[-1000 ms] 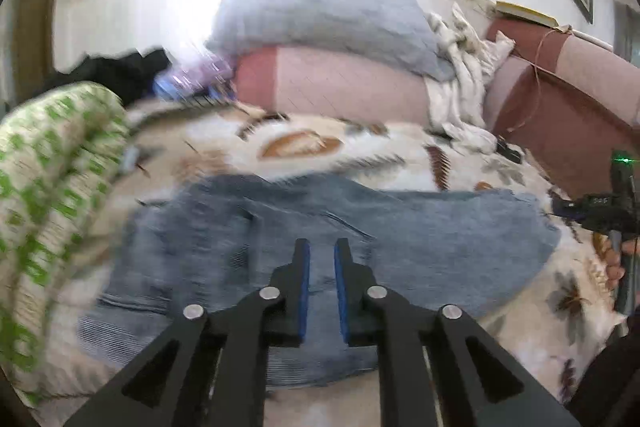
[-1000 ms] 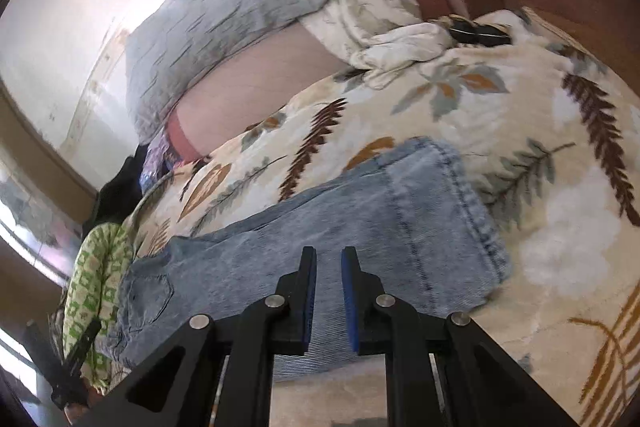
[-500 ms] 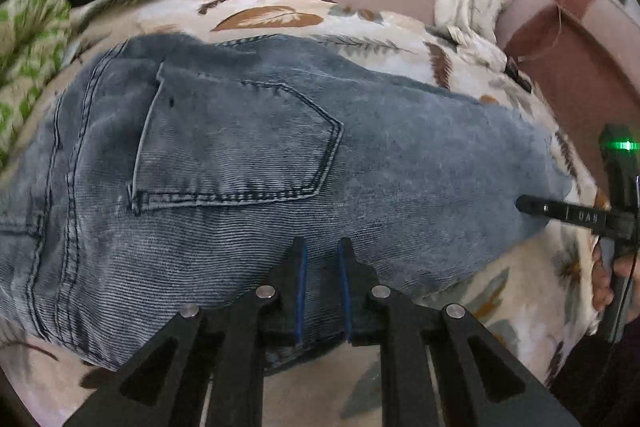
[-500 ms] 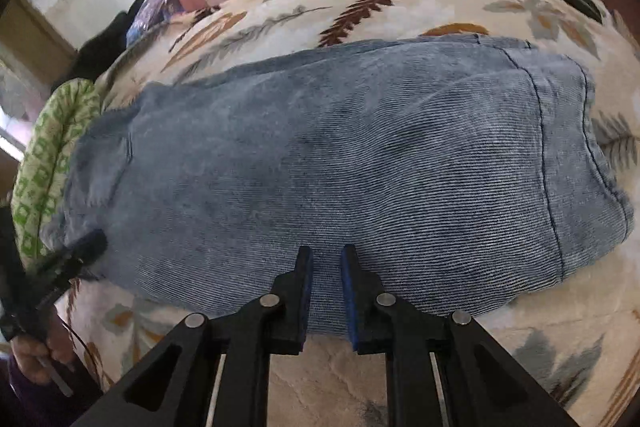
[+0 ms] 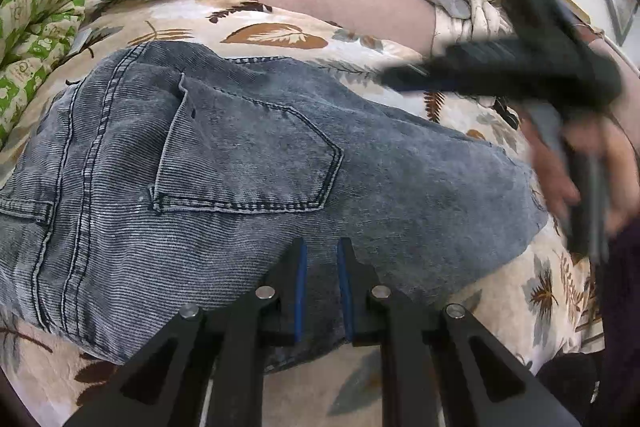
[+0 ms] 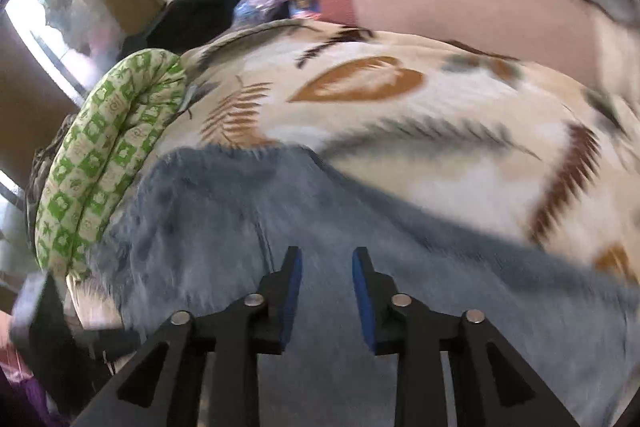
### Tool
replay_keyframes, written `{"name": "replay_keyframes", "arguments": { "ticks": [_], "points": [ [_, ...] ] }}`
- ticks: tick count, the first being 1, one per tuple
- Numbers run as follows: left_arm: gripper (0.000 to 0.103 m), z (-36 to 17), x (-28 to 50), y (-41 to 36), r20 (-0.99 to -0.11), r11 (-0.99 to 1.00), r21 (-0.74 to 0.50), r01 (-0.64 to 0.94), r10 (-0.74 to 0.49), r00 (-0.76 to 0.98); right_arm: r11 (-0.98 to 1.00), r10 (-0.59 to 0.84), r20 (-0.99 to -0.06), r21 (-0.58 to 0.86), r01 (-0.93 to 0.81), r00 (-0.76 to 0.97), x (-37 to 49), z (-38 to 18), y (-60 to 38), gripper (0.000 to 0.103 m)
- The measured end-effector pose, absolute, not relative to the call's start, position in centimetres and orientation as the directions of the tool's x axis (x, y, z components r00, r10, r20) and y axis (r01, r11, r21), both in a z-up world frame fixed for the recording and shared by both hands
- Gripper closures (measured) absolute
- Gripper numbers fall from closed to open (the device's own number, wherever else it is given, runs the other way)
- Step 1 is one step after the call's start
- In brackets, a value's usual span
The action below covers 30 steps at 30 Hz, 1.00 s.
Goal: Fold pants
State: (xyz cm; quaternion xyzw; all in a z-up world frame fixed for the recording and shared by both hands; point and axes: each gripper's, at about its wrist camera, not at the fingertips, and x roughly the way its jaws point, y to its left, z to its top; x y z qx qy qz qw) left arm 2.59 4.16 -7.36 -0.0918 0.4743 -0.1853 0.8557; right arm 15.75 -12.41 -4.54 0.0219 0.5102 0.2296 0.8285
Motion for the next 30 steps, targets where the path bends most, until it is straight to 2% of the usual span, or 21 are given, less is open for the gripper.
{"name": "replay_keyframes", "arguments": {
  "ticks": [8, 16, 18, 19, 20, 26, 30],
  "points": [
    [0.088, -7.7, 3.0, 4.6, -0.783, 0.907, -0.347, 0.24, -0.421, 0.459, 0.888, 0.375, -0.883, 0.254, -0.383, 0.283, 22.6, -7.4, -9.4, 0.073],
    [0.088, -8.1, 3.2, 4.7, -0.788, 0.907, -0.344, 0.245, -0.421, 0.45, 0.847, 0.423, -0.888, 0.314, -0.43, 0.184, 23.6, -9.4, -7.9, 0.073],
    [0.088, -8.2, 3.1, 4.6, -0.788, 0.907, -0.343, 0.244, -0.419, 0.451, 0.849, 0.385, -0.899, 0.257, -0.461, 0.209, 23.2, -9.5, -7.0, 0.08],
    [0.088, -8.2, 3.4, 4.5, -0.788, 0.908, -0.342, 0.243, -0.418, 0.452, 0.855, 0.358, -0.902, 0.212, -0.474, 0.242, 23.0, -9.2, -6.6, 0.095],
    [0.088, -8.2, 3.4, 4.5, -0.788, 0.908, -0.341, 0.243, -0.417, 0.453, 0.857, 0.352, -0.9, 0.201, -0.474, 0.255, 23.0, -9.1, -6.4, 0.098],
    [0.088, -7.8, 3.2, 4.8, -0.776, 0.921, -0.319, 0.225, -0.39, 0.496, 0.891, 0.285, -0.871, 0.087, -0.446, 0.4, 23.6, -7.3, -5.6, 0.101],
    [0.088, -7.8, 3.3, 4.9, -0.777, 0.932, -0.292, 0.216, -0.363, 0.514, 0.919, 0.249, -0.865, 0.069, -0.389, 0.436, 24.9, -8.0, -5.8, 0.103]
  ]
}}
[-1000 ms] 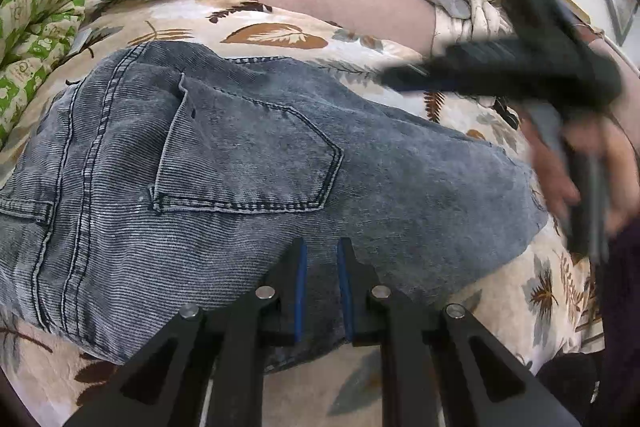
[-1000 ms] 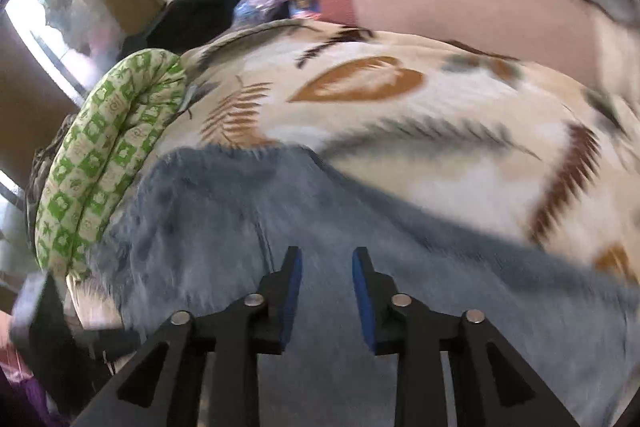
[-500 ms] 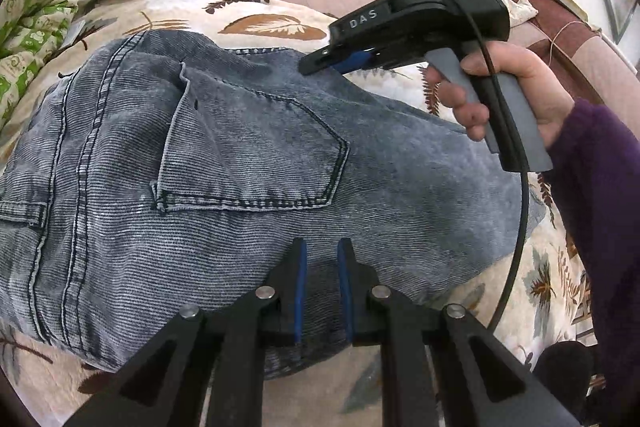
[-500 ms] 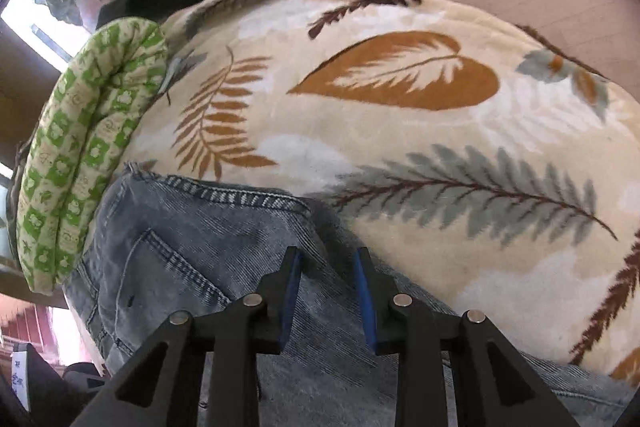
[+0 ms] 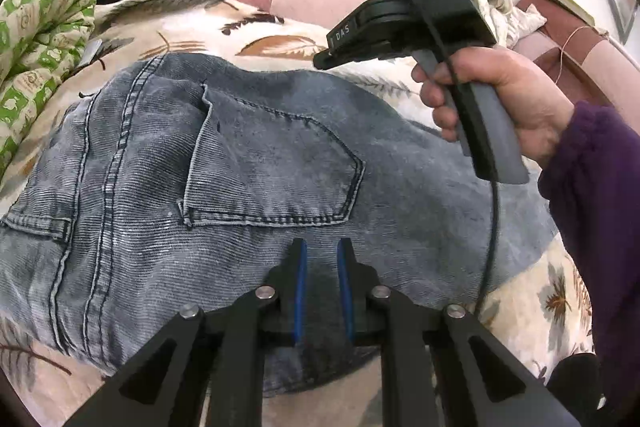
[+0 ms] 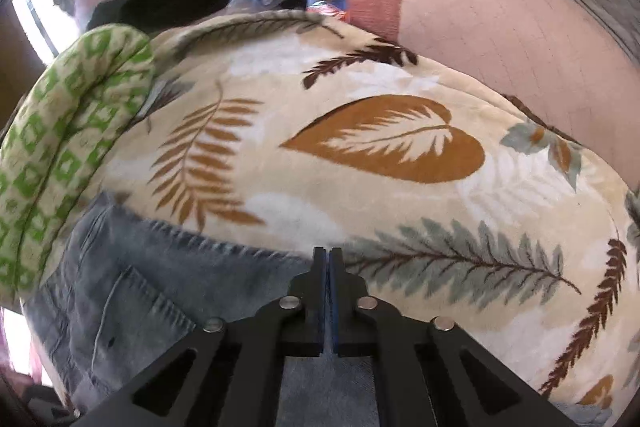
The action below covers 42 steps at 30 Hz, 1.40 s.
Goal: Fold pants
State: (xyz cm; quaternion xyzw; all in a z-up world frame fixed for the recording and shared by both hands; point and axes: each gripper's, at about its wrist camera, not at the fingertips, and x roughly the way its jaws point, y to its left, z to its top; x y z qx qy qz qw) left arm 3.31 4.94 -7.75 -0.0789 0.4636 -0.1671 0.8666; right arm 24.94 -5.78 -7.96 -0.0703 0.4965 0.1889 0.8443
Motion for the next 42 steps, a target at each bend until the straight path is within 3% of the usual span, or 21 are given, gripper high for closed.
{"name": "replay_keyframes", "arguments": {
  "ticks": [3, 9, 14, 24, 31, 36, 37, 39, 40, 42],
  "points": [
    [0.088, -8.3, 3.4, 5.0, -0.789, 0.933, -0.288, 0.217, -0.359, 0.498, 0.926, 0.285, -0.871, 0.143, -0.35, 0.399, 25.3, -9.3, -6.9, 0.103],
    [0.088, -8.1, 3.4, 5.1, -0.785, 0.932, -0.29, 0.218, -0.362, 0.502, 0.911, 0.395, -0.789, 0.27, -0.311, 0.471, 21.7, -5.6, -10.8, 0.102],
    [0.088, -7.2, 2.8, 4.7, -0.777, 0.943, -0.241, 0.231, -0.33, 0.537, 0.928, 0.367, -0.797, 0.277, -0.25, 0.48, 16.0, -4.7, -15.3, 0.102],
    [0.088, -8.5, 2.8, 4.2, -0.811, 0.965, -0.17, 0.201, -0.253, 0.527, 0.976, 0.214, -0.904, 0.208, -0.057, 0.371, 5.8, -11.3, -23.6, 0.101],
    [0.088, -7.8, 1.7, 3.9, -0.772, 0.96, -0.133, 0.245, -0.256, 0.582, 0.918, 0.341, -0.785, 0.397, -0.002, 0.517, 1.7, -9.0, -30.4, 0.097],
    [0.087, -5.9, 0.4, 1.2, -0.75, 0.93, -0.094, 0.357, -0.302, 0.589, 0.759, 0.335, -0.631, 0.621, 0.197, 0.7, -3.7, -6.7, -40.3, 0.095],
    [0.087, -5.4, 0.5, 0.3, -0.751, 0.922, -0.096, 0.376, -0.315, 0.58, 0.722, 0.333, -0.612, 0.655, 0.223, 0.717, -4.4, -6.8, -41.5, 0.087],
    [0.083, -4.3, 1.0, -1.8, -0.757, 0.905, -0.077, 0.418, -0.325, 0.567, 0.651, 0.314, -0.593, 0.703, 0.287, 0.742, -6.5, -7.6, -43.3, 0.055],
    [0.075, -3.6, 1.4, -3.2, -0.759, 0.896, -0.059, 0.441, -0.327, 0.563, 0.617, 0.292, -0.601, 0.713, 0.334, 0.744, -7.5, -8.4, -43.9, 0.035],
    [0.065, -2.2, 2.4, -6.1, -0.761, 0.87, -0.019, 0.493, -0.332, 0.557, 0.591, 0.307, -0.608, 0.725, 0.354, 0.732, -7.9, -9.4, -44.4, 0.035]
  ]
}}
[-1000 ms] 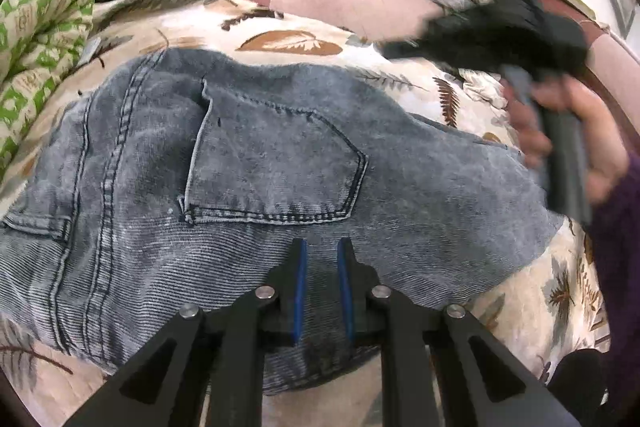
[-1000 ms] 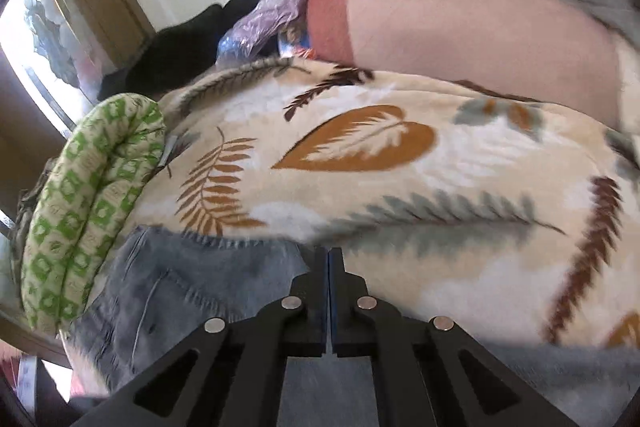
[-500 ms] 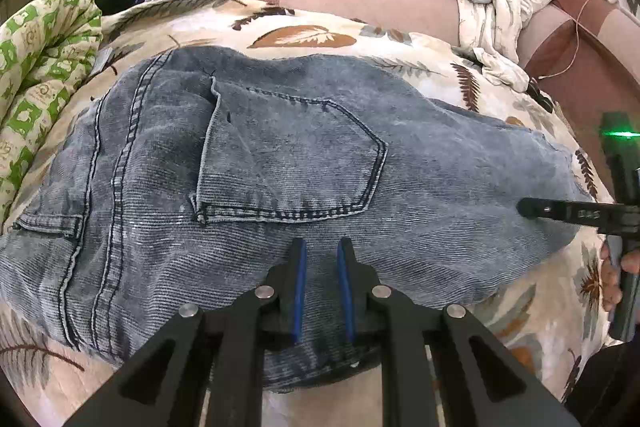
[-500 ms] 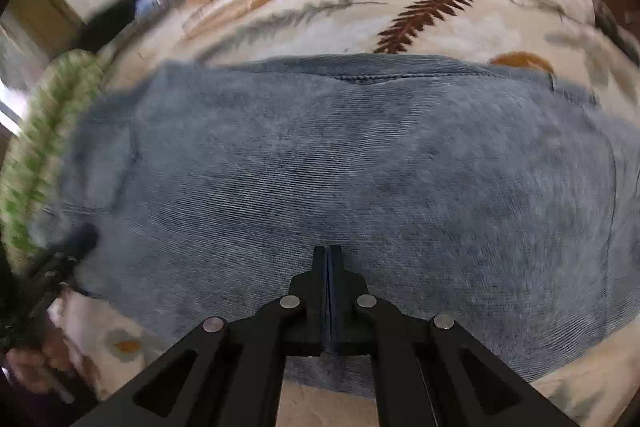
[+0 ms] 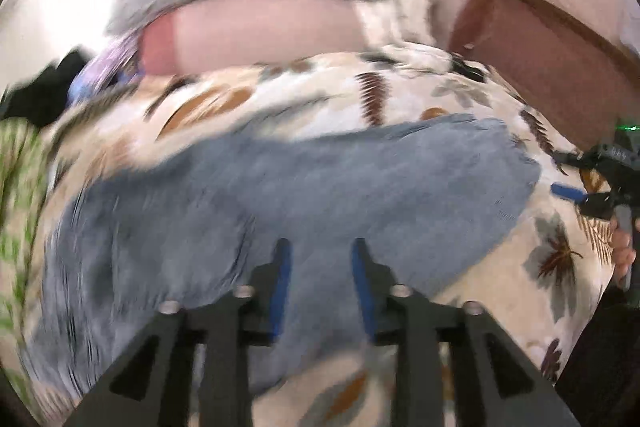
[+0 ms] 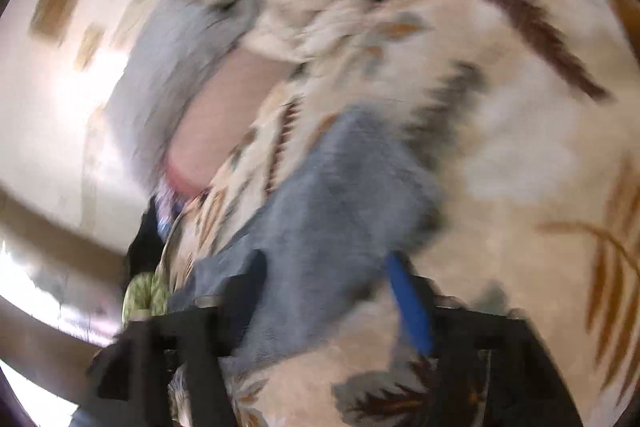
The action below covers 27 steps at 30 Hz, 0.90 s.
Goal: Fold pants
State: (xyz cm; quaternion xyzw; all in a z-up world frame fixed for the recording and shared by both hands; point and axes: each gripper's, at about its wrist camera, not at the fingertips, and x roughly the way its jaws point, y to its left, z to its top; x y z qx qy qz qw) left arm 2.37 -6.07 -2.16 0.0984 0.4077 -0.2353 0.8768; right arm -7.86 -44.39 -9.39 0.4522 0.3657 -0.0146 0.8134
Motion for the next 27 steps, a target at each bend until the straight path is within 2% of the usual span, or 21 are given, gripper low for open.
{"name": "replay_keyframes", "arguments": {
  "ticks": [4, 7, 8, 13, 21, 27],
  "points": [
    [0.063, -0.2, 4.6, -11.6, -0.782, 0.815, 0.033, 0.578, -0.339, 0.523, 0.499, 0.361, -0.564, 0.79, 0.357, 0.743, -8.4, -11.1, -45.5, 0.035],
    [0.052, 0.0, 6.4, -16.2, -0.816, 0.763, 0.089, 0.64, -0.312, 0.486, 0.444, 0.341, -0.547, 0.81, 0.382, 0.764, -9.1, -11.5, -46.1, 0.035],
    [0.051, -0.1, 6.9, -17.2, -0.824, 0.756, 0.097, 0.648, -0.304, 0.478, 0.433, 0.34, -0.547, 0.813, 0.389, 0.765, -8.8, -11.7, -46.1, 0.035],
    [0.051, -0.9, 10.1, -23.4, -0.869, 0.696, 0.158, 0.7, -0.239, 0.434, 0.371, 0.338, -0.564, 0.816, 0.444, 0.753, -9.0, -12.8, -46.4, 0.035],
    [0.051, -3.9, 14.1, -31.3, -0.921, 0.63, 0.087, 0.772, -0.244, 0.303, 0.218, 0.334, -0.492, 0.87, 0.442, 0.804, -9.4, -14.0, -47.5, 0.035],
    [0.051, -5.9, 15.2, -35.5, -0.93, 0.529, 0.105, 0.842, -0.248, 0.272, 0.186, 0.355, -0.476, 0.879, 0.438, 0.805, -9.3, -14.7, -47.6, 0.035]
  ]
}}
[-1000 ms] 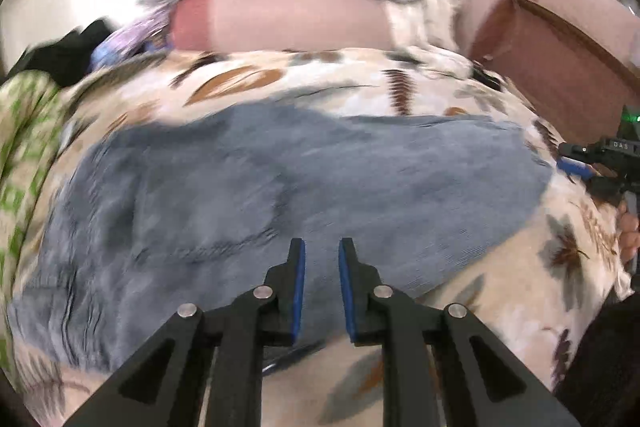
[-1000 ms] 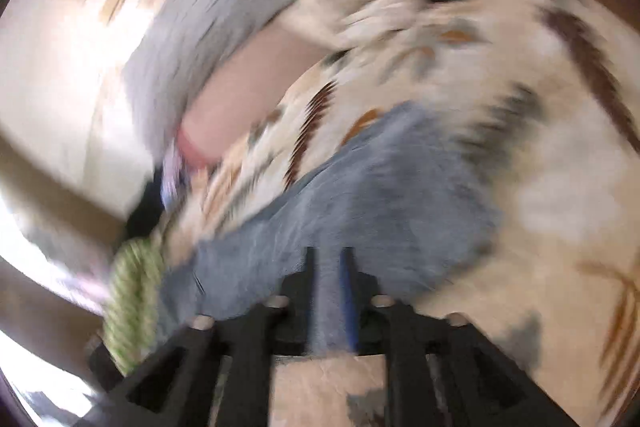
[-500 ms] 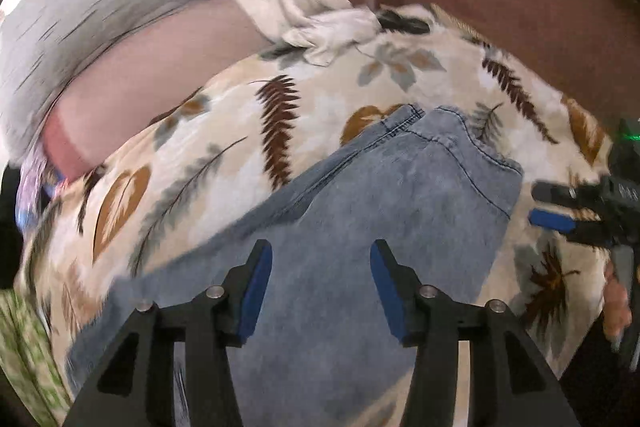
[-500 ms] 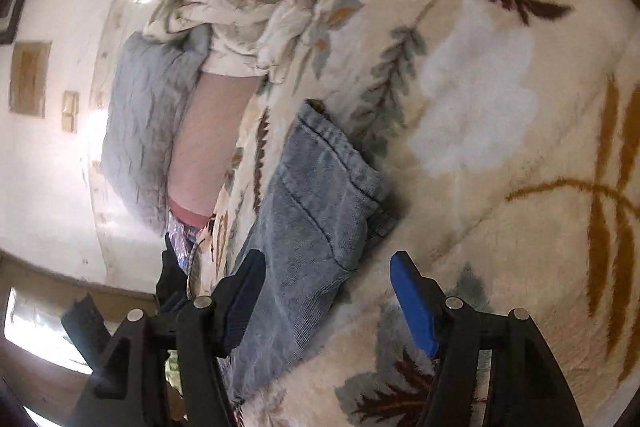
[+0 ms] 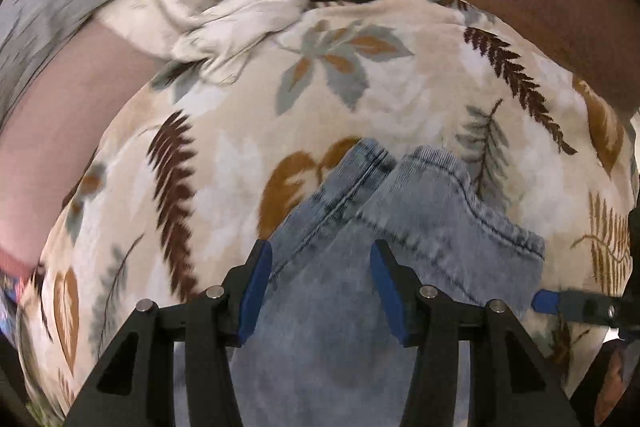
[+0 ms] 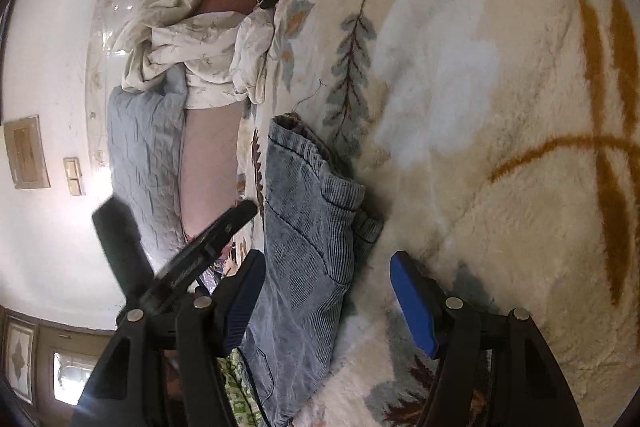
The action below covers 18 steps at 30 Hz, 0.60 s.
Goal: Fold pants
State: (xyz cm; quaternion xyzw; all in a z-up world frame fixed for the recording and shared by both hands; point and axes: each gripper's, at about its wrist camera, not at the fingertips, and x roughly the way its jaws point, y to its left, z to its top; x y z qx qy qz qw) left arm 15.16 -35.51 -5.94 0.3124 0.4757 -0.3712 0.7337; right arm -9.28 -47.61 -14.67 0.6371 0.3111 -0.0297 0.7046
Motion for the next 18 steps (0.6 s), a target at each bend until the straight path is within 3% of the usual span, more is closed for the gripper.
{"name": "replay_keyframes", "arguments": {
  "ticks": [6, 18],
  "points": [
    [0.049, -7.0, 16.4, -37.5, -0.932, 0.463, 0.106, 0.88, -0.263, 0.251, 0.201, 0.361, -0.483, 0.876, 0.439, 0.798, -8.9, -14.8, -47.3, 0.035],
    [0.045, -8.7, 17.1, -38.9, -0.944, 0.391, 0.033, 0.92, -0.291, 0.158, 0.169, 0.382, -0.481, 0.876, 0.452, 0.789, -7.9, -16.1, -47.6, 0.045]
  ]
}}
